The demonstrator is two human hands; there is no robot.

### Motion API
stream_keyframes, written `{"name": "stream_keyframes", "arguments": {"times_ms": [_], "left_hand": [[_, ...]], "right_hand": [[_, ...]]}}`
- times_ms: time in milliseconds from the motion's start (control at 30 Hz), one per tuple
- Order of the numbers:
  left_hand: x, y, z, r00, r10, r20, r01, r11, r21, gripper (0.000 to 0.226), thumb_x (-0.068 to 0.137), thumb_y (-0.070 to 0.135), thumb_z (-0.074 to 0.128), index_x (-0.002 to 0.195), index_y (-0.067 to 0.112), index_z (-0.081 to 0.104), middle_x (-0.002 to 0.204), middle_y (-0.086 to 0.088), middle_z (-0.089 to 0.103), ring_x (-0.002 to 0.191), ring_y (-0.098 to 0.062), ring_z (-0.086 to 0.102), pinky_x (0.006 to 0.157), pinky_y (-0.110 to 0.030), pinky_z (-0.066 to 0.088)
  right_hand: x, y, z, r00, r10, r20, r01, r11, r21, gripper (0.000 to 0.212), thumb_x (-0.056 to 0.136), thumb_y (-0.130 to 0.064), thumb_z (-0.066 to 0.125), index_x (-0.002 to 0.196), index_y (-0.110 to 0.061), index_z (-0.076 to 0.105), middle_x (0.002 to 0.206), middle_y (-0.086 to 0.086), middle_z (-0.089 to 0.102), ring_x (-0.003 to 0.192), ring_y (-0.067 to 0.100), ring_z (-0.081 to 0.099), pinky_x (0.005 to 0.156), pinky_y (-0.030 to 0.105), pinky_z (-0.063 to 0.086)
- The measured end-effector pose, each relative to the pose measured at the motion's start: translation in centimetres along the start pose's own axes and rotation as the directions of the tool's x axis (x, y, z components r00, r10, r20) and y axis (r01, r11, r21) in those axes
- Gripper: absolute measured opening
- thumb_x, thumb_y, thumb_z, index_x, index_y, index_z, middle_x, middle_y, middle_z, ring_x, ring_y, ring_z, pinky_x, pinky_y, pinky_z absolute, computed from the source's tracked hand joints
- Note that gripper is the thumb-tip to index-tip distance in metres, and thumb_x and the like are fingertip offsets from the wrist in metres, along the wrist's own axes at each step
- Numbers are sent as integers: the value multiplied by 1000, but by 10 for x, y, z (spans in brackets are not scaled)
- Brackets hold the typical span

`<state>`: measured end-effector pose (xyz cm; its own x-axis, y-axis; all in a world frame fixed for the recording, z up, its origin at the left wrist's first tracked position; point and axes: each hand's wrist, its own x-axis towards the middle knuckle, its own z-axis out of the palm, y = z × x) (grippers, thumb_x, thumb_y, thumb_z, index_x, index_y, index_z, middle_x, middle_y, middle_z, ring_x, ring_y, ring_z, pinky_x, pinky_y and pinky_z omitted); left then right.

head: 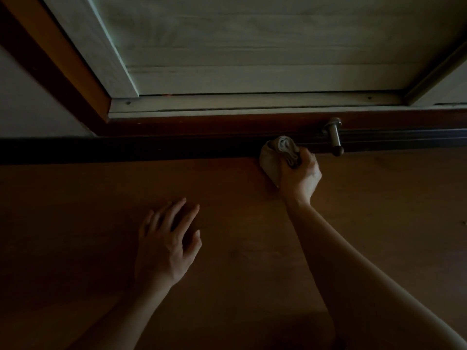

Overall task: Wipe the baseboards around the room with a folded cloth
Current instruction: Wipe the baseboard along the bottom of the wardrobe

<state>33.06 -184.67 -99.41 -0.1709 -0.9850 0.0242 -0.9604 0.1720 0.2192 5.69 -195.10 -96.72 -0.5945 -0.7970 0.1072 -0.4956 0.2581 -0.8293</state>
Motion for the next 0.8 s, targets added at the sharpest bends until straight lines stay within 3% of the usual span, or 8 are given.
{"name": "stream_keyframes", "arguments": {"times_ms": [67, 167, 300, 400, 533, 667, 800], "left_hand": [[0, 0, 1, 1000, -1, -2, 1, 1000, 9, 58, 95, 54, 35, 143, 30, 55, 153, -2, 46, 141, -28, 37, 116, -55, 26], [0, -1, 2, 1000, 0, -3, 0, 1000, 13, 58, 95, 55, 34, 144, 31, 54, 154, -1, 46, 142, -27, 38, 116, -54, 25], [0, -3, 3, 1000, -7, -1, 7, 1000, 25, 57, 95, 56, 35, 144, 34, 52, 154, 0, 45, 142, -26, 38, 117, -52, 24], [0, -4, 4, 1000, 1, -5, -1, 1000, 24, 57, 95, 56, 36, 145, 35, 51, 155, 0, 44, 142, -25, 38, 117, -52, 24], [0, -5, 5, 1000, -3, 1, 3, 1000, 24, 56, 94, 57, 38, 146, 37, 49, 156, 3, 42, 143, -23, 37, 117, -51, 25], [-2, -4, 3, 1000, -5, -21, 5, 1000, 2, 56, 93, 56, 41, 144, 37, 51, 154, 2, 44, 142, -23, 39, 117, -51, 27], [5, 3, 0, 999, -45, -23, 44, 999, -28, 52, 90, 52, 53, 138, 33, 57, 149, -1, 50, 135, -25, 47, 115, -53, 30]], "right_hand": [[1, 0, 1, 1000, -1, 13, 1, 1000, -2, 12, 88, -20, 64, 100, -17, 65, 95, -8, 57, 85, 7, 54, 68, 9, 35], [-2, -1, 1, 996, 81, -48, -80, 996, 26, 18, 88, -20, 64, 106, -17, 66, 100, -7, 58, 92, 11, 57, 77, 17, 43], [-21, -21, 24, 993, -102, 59, 106, 992, -67, 16, 87, -18, 67, 102, -12, 66, 95, -8, 56, 84, 8, 52, 65, 7, 29], [-26, -28, 32, 974, -190, 122, 201, 976, -86, 17, 87, -23, 69, 97, -10, 67, 92, -5, 59, 82, 10, 55, 68, 18, 35], [-32, -28, 33, 994, -106, 18, 107, 989, -98, 15, 86, -21, 69, 95, -10, 66, 92, -5, 59, 84, 11, 55, 75, 25, 39], [-55, -54, 61, 964, -220, 151, 229, 972, -47, 18, 87, -23, 69, 99, -10, 67, 97, -1, 62, 82, 7, 55, 71, 16, 43], [-63, -65, 71, 957, -215, 195, 217, 976, 13, 34, 83, -37, 66, 101, -9, 67, 98, 1, 63, 86, 14, 59, 74, 29, 49]]}}
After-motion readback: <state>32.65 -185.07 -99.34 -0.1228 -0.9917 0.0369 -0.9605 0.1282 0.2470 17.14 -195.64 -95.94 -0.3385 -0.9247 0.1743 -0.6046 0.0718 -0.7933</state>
